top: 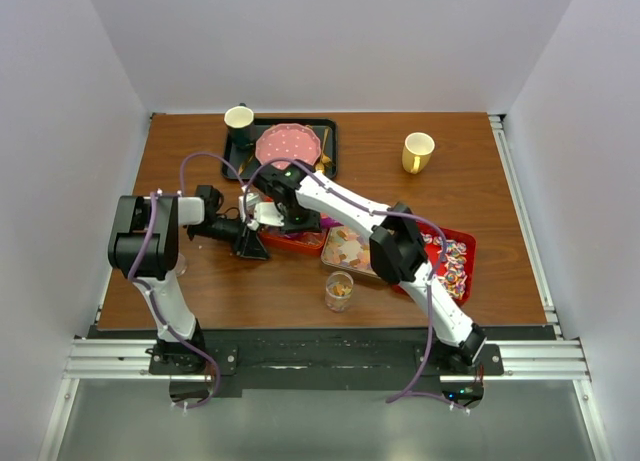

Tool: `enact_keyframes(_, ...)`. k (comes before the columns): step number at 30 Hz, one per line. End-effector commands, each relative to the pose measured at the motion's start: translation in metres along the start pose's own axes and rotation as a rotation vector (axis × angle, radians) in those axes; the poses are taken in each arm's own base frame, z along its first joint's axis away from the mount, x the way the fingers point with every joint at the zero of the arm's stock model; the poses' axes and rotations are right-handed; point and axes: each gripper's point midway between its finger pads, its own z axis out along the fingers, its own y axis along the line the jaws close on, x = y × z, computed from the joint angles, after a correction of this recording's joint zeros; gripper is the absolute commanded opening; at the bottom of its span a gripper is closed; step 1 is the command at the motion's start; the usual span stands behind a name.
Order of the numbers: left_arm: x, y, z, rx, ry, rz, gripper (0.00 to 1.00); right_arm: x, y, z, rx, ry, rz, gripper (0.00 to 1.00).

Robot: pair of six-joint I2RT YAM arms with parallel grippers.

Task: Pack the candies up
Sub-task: Scoop the fake candies from the storage box.

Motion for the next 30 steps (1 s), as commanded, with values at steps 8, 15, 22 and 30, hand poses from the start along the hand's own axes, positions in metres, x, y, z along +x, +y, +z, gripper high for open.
enact_keyframes(8,-0.015,0.010,-0.006,-0.003,-0.002,0.097,0.19,-0.057,0.022,-0.003,-0.158,-0.436,0.117,0.00)
enact_keyframes(15,-0.018,0.013,-0.011,-0.017,0.019,0.091,0.20,-0.051,0.026,0.007,-0.185,-0.419,0.125,0.00)
enact_keyframes(22,-0.032,0.011,-0.028,-0.033,-0.008,0.078,0.21,-0.051,0.016,0.001,-0.175,-0.531,0.183,0.00)
enact_keyframes(30,-0.042,-0.007,-0.048,-0.037,0.028,0.113,0.25,-0.045,0.008,-0.011,-0.132,-0.626,0.181,0.00)
